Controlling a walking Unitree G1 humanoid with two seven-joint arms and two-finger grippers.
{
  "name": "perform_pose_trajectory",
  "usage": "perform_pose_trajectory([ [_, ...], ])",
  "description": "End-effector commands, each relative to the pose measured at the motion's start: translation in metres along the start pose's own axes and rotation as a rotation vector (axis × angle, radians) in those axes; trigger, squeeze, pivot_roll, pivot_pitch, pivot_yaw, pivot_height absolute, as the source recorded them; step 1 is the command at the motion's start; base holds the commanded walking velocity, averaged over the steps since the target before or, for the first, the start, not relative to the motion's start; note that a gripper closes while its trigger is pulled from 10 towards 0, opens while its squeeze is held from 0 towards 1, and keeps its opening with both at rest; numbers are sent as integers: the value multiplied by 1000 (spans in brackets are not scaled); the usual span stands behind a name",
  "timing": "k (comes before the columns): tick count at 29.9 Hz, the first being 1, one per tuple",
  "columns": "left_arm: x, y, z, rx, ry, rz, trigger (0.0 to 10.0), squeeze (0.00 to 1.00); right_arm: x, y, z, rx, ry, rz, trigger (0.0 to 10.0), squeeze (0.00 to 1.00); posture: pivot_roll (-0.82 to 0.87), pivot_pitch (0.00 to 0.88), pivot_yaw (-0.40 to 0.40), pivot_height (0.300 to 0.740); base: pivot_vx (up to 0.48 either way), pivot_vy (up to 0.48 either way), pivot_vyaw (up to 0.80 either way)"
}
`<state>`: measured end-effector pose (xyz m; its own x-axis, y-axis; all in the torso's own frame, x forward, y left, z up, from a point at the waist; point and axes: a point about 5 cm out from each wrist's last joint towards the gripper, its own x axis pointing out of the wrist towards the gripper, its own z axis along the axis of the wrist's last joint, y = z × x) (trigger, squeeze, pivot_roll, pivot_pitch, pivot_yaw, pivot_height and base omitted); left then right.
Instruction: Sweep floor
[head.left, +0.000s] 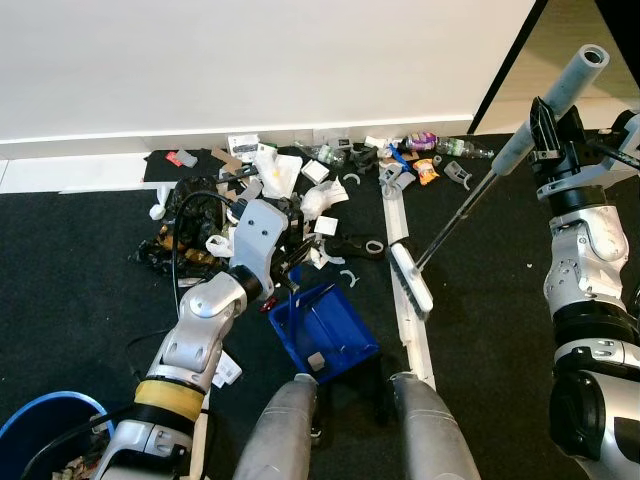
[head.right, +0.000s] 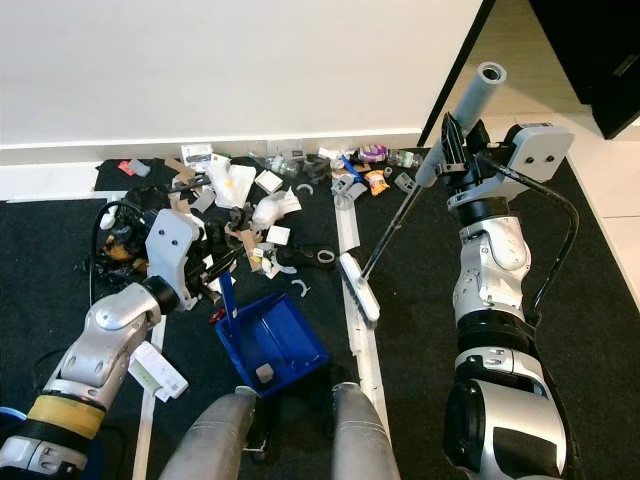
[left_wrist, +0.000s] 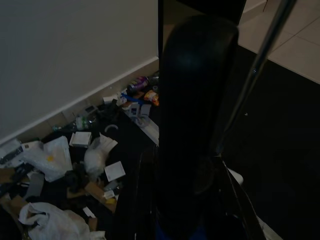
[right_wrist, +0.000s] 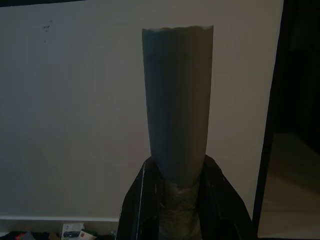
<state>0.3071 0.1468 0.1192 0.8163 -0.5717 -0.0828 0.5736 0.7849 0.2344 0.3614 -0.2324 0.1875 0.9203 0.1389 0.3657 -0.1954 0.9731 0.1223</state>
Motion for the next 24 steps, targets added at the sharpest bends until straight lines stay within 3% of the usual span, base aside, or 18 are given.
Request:
perform_pose_trajectory([
  [1, 1, 5, 5, 63, -27, 29, 10000, 286, -3, 2, -4, 2, -11, -3, 10000, 0, 32, 232, 10, 740, 0, 0, 0],
  [9, 7, 6, 10, 136, -37, -23, 10000, 247, -2, 5, -6, 12, -8, 7, 10000, 0, 30, 229, 10, 740, 0, 0, 0],
  [13, 4, -1, -9, 120, 50, -92, 10000, 235, -3, 6, -7, 14, -3, 9, 10000, 0, 25, 222, 11, 740, 0, 0, 0],
  [16, 4, -1, -9, 120, 50, -92, 10000, 235, -3, 6, -7, 14, -3, 9, 10000, 0, 25, 222, 11, 740, 0, 0, 0],
  [19, 0, 1, -30, 81, 130, -72, 10000, 353, -2, 4, -6, 12, -7, 5, 10000, 0, 19, 216, 14, 740, 0, 0, 0],
  [22, -1, 7, -27, 33, 110, -34, 10000, 329, -2, 4, -5, 10, -9, 3, 10000, 0, 21, 214, 16, 740, 0, 0, 0],
  [24, -1, 17, -17, -45, 60, 16, 10000, 294, -3, 3, -5, 8, -10, 1, 10000, 0, 22, 213, 16, 740, 0, 0, 0],
])
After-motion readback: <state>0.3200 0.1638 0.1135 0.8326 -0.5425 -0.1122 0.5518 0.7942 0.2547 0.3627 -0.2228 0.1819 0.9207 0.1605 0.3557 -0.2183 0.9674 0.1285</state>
